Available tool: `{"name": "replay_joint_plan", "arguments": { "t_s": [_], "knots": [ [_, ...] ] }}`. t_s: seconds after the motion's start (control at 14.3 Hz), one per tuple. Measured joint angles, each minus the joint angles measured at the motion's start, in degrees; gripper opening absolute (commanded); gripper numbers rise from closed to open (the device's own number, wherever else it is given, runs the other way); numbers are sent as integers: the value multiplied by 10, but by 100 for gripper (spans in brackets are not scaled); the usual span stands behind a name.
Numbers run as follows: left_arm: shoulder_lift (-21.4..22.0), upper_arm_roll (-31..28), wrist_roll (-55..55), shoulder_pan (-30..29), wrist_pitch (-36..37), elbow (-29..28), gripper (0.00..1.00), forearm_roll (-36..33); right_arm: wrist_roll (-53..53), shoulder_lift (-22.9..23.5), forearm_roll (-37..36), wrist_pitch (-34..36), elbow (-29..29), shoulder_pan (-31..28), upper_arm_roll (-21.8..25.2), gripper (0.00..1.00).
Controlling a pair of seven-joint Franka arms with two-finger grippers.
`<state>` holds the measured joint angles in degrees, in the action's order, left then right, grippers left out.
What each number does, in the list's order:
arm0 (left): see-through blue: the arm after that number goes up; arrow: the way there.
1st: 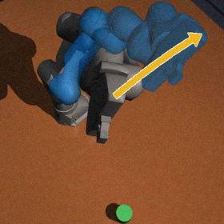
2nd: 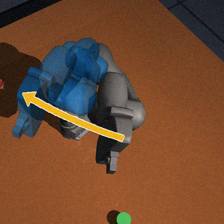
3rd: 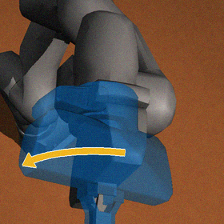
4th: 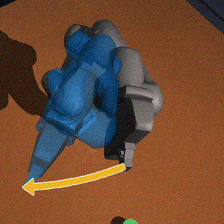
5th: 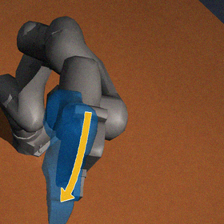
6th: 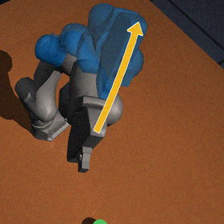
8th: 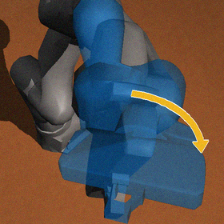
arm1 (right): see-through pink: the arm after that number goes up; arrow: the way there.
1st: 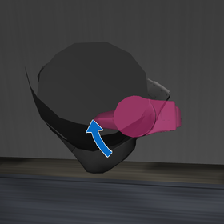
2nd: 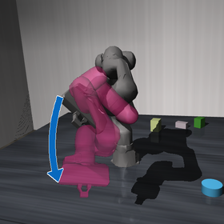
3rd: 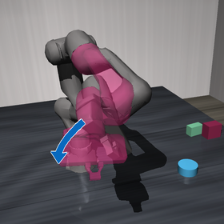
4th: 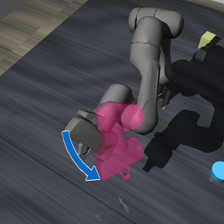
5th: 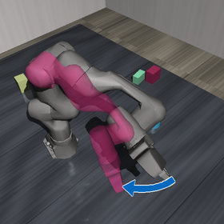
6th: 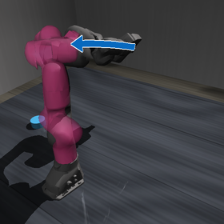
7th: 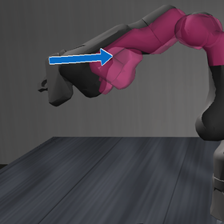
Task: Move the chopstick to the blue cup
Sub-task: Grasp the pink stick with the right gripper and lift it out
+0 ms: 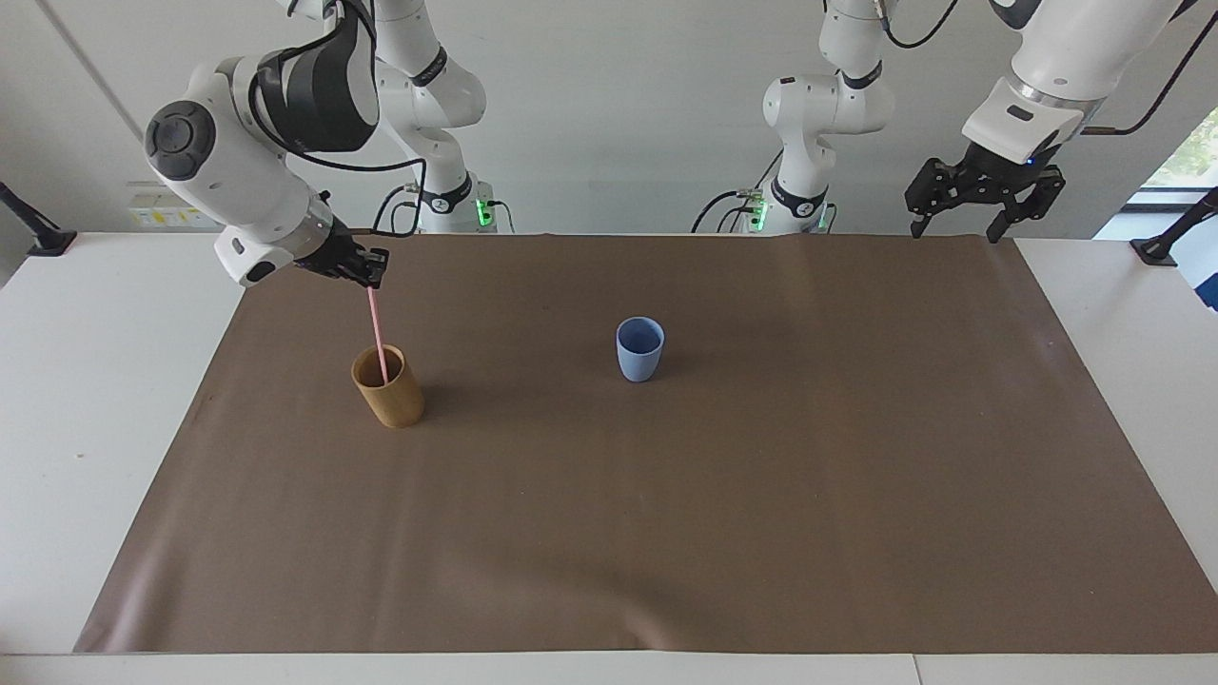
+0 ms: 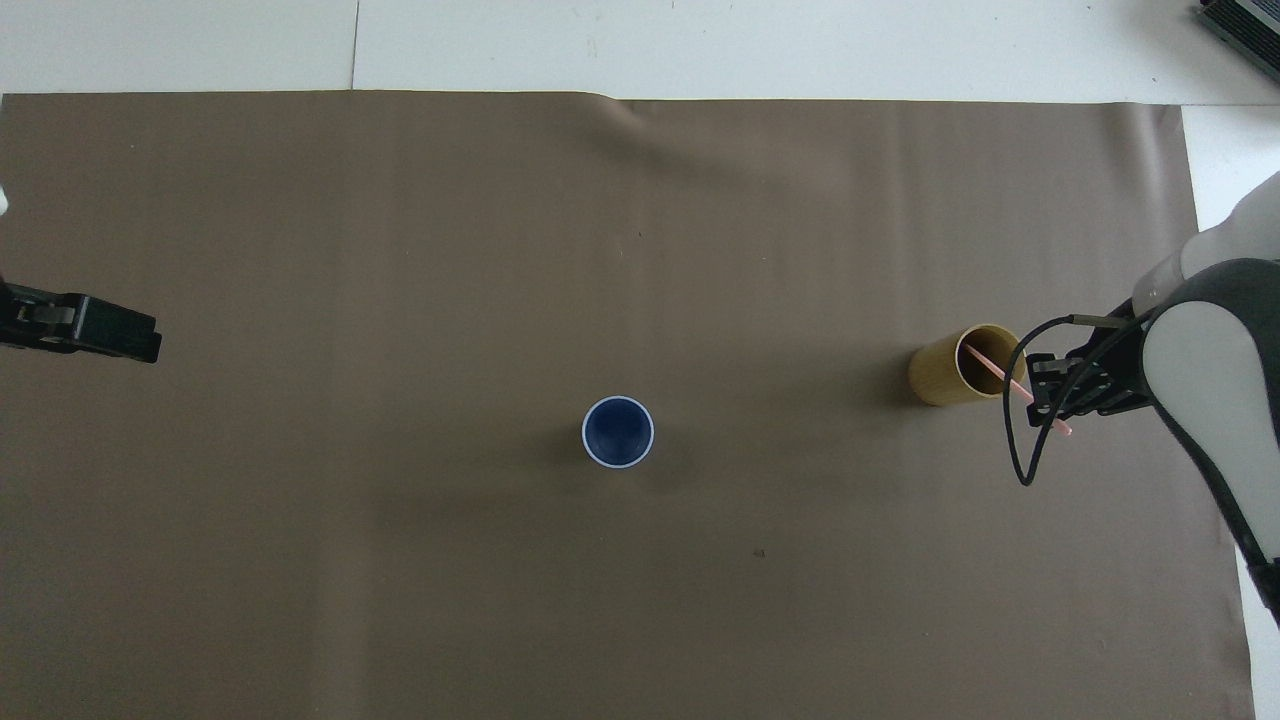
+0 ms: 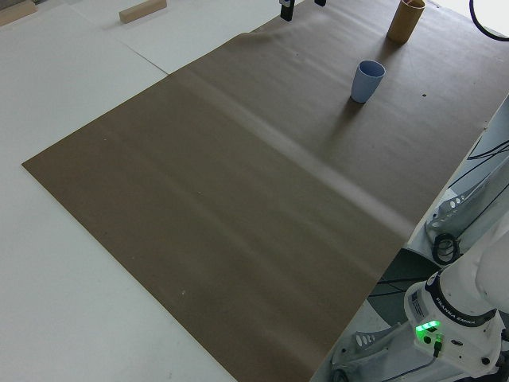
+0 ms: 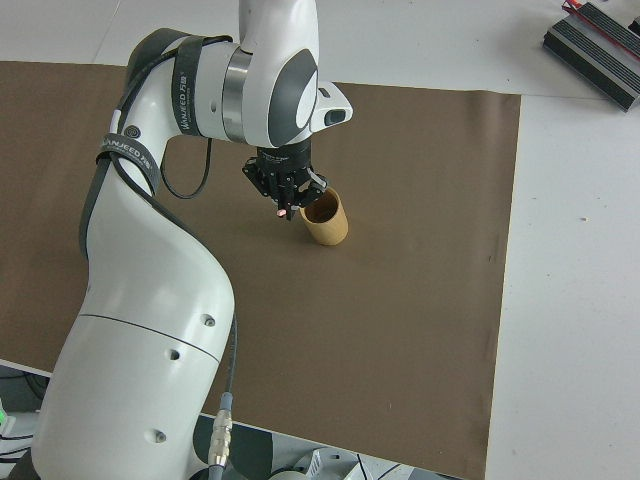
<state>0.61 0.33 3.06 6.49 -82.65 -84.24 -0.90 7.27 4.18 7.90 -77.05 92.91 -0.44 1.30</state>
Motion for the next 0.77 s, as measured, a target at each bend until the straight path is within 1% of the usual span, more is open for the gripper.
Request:
{"name": "replay_joint_plan", "arguments": {
  "t_s": [0.21,0.42,0.56,0.77],
  "knots": [
    [0,0,0,0,0,0,100,0,64,-19,45,42,-22,2,-2,0],
    [0,0,0,0,0,0,100,0,176,-27,103,47,-22,6,-21,0],
    [0,0,0,0,0,0,100,0,255,-26,133,32,-21,23,-40,0],
    [0,0,0,0,0,0,100,0,369,-27,178,-15,-15,71,-47,0]
  ]
}}
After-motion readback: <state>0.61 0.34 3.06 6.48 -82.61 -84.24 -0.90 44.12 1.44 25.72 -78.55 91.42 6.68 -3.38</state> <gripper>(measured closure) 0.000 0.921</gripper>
